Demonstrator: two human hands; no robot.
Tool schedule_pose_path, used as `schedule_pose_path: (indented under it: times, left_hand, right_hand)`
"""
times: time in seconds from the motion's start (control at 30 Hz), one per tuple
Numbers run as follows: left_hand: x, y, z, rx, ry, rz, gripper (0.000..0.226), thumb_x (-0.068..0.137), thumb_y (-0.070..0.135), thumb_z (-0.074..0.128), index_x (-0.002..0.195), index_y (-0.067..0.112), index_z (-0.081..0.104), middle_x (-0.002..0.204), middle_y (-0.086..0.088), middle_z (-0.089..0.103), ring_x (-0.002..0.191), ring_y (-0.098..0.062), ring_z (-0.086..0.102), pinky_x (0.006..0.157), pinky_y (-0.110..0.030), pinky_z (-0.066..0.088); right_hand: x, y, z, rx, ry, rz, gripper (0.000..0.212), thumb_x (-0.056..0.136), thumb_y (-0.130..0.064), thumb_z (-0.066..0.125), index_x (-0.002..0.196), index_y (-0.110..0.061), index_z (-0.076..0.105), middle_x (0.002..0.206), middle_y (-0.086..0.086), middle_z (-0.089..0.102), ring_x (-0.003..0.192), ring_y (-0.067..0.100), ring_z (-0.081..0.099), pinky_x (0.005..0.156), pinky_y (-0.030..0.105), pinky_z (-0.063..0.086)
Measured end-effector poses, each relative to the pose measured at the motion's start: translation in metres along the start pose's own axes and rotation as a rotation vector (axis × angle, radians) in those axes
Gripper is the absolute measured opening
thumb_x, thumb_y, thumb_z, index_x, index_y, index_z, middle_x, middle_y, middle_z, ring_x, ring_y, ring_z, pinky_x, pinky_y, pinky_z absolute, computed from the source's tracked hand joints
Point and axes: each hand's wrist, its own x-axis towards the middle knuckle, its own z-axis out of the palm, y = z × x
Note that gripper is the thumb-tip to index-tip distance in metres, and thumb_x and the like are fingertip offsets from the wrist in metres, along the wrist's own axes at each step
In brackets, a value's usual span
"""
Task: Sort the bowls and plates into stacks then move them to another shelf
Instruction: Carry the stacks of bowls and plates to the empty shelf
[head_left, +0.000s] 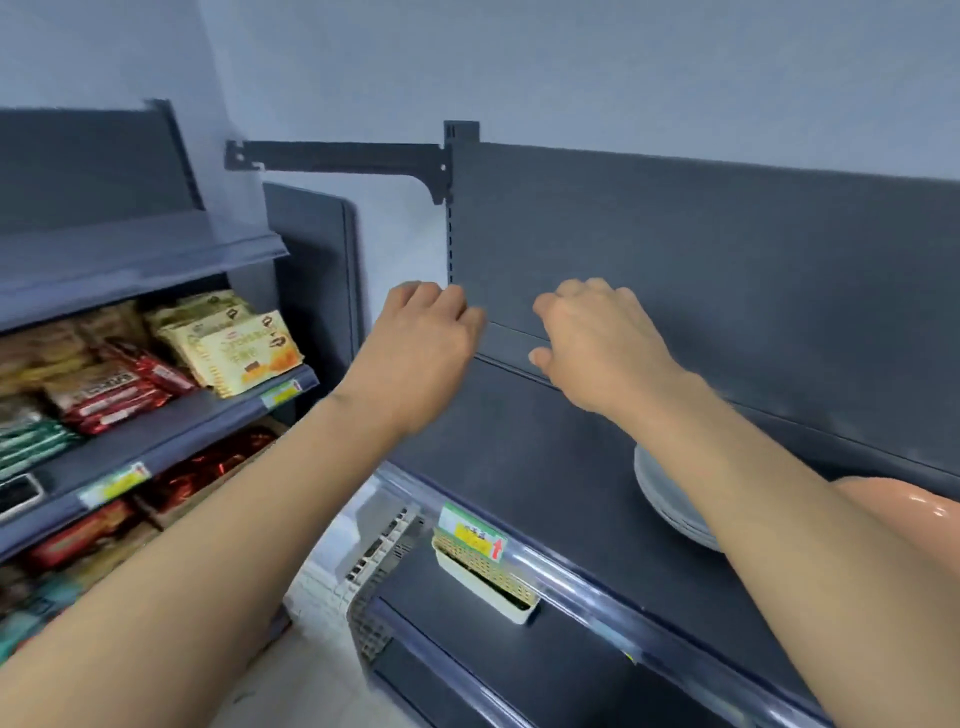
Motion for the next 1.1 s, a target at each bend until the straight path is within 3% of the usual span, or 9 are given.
schedule_pose_path:
  times: [0.17, 0.37, 0.47, 0.57, 0.7, 0.9, 1.1]
  left_hand:
    - [-0.086, -0.113, -0.034, 0.125, -0.007, -0.130, 0.035, 0.085, 0.010, 0.058, 0.120, 0.010, 0.057, 0.112, -0.010, 0.058, 0.107, -0.034, 0.052, 0.099, -0.039, 0.033]
    - [-0.197, -0.240, -0.069, 0.240, -0.020, -0.352, 0.027, 0.088, 0.009, 0.056, 0.115, 0.011, 0.060, 0.107, -0.008, 0.059, 0.100, -0.033, 0.054, 0.099, -0.038, 0.034]
    - [-0.248, -0.290, -0.087, 0.309, -0.009, -0.445, 0.023, 0.086, 0.008, 0.060, 0.109, 0.008, 0.063, 0.101, -0.010, 0.061, 0.093, -0.034, 0.056, 0.093, -0.040, 0.039]
    - [-0.295, -0.328, -0.102, 0.381, -0.040, -0.550, 0.023, 0.083, 0.006, 0.063, 0.106, 0.007, 0.065, 0.098, -0.011, 0.063, 0.090, -0.035, 0.058, 0.091, -0.041, 0.042]
    - [-0.355, -0.365, -0.122, 0.467, -0.104, -0.709, 0.022, 0.081, 0.006, 0.062, 0.103, 0.008, 0.065, 0.095, -0.010, 0.063, 0.088, -0.035, 0.058, 0.090, -0.041, 0.042]
    - [-0.433, -0.414, -0.148, 0.614, -0.227, -0.962, 0.023, 0.081, 0.011, 0.065, 0.105, 0.011, 0.064, 0.099, -0.007, 0.062, 0.094, -0.031, 0.058, 0.088, -0.040, 0.043]
    - [-0.468, -0.465, -0.159, 0.721, -0.232, -1.140, 0.025, 0.088, 0.015, 0.058, 0.113, 0.011, 0.062, 0.110, -0.007, 0.061, 0.105, -0.032, 0.055, 0.095, -0.041, 0.039]
  right_hand:
    - [0.039, -0.126, -0.029, 0.073, 0.111, -0.206, 0.017, 0.091, -0.024, 0.056, 0.102, -0.011, 0.056, 0.107, 0.008, 0.057, 0.103, 0.028, 0.049, 0.076, 0.034, 0.029]
    - [0.080, -0.287, -0.056, 0.199, 0.228, -0.391, 0.024, 0.091, -0.021, 0.057, 0.113, -0.013, 0.057, 0.113, 0.007, 0.058, 0.110, 0.028, 0.049, 0.089, 0.038, 0.037]
    - [0.095, -0.363, -0.069, 0.284, 0.283, -0.485, 0.016, 0.093, -0.022, 0.053, 0.105, -0.013, 0.057, 0.111, 0.007, 0.058, 0.108, 0.028, 0.050, 0.087, 0.038, 0.037]
    - [0.105, -0.431, -0.081, 0.355, 0.317, -0.595, 0.012, 0.094, -0.025, 0.053, 0.098, -0.014, 0.055, 0.108, 0.006, 0.059, 0.105, 0.028, 0.051, 0.084, 0.037, 0.037]
    - [0.116, -0.514, -0.092, 0.412, 0.335, -0.758, 0.021, 0.094, -0.032, 0.053, 0.105, -0.014, 0.057, 0.111, 0.006, 0.058, 0.108, 0.027, 0.051, 0.086, 0.037, 0.037]
    - [0.128, -0.636, -0.112, 0.575, 0.377, -0.997, 0.029, 0.094, -0.035, 0.051, 0.113, -0.013, 0.057, 0.115, 0.006, 0.059, 0.109, 0.027, 0.052, 0.086, 0.036, 0.040]
    - [0.156, -0.721, -0.121, 0.683, 0.406, -1.155, 0.026, 0.094, -0.033, 0.052, 0.107, -0.011, 0.057, 0.111, 0.008, 0.061, 0.105, 0.027, 0.054, 0.082, 0.035, 0.039]
